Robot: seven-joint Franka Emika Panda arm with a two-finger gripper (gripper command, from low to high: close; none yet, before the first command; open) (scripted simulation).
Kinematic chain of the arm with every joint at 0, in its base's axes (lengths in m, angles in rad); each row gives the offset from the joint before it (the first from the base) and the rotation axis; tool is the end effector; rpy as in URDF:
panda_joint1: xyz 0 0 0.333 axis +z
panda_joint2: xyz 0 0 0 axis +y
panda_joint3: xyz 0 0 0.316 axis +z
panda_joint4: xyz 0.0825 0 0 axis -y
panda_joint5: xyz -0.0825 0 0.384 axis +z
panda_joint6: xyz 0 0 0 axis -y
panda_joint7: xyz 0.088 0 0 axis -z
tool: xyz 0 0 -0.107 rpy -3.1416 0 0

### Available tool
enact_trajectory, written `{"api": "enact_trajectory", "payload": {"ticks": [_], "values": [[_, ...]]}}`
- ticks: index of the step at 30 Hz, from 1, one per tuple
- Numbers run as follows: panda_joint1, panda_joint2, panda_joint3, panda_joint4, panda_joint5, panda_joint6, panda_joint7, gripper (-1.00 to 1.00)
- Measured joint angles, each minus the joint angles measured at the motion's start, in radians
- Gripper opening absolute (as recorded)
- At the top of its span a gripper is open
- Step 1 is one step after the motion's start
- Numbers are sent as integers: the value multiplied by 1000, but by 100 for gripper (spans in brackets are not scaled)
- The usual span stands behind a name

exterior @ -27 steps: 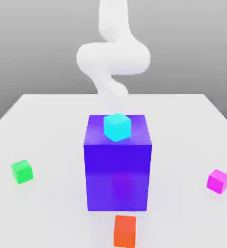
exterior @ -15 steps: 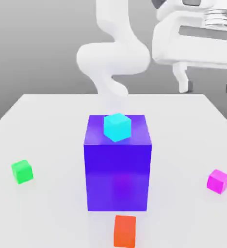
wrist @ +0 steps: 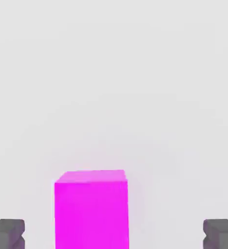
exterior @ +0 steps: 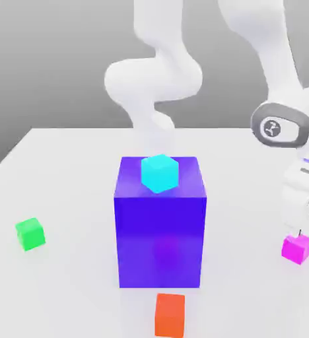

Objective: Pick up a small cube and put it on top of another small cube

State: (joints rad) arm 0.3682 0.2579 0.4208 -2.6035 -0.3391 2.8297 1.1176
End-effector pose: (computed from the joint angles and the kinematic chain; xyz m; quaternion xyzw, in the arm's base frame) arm 0.2839 0.3264 0.1727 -1.0000 0.0089 -0.0016 0.0031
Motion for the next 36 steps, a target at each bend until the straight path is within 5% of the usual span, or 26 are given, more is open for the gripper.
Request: {"api": "enact_trajectory", "payload": {"ticks": [4,5,12,19,27,36], "values": [[110,119,-135,31,-127,85,97,0],[127,136,-156,35,-144,97,110,-100],[124,134,-152,35,-143,96,110,-100],[-4,-55,24,-9,85,-32,-68,-100],[-234,-153,-160,-21,179,-72,-161,-100],[-648,-255,-346,-55,247,-106,-228,-100]]}}
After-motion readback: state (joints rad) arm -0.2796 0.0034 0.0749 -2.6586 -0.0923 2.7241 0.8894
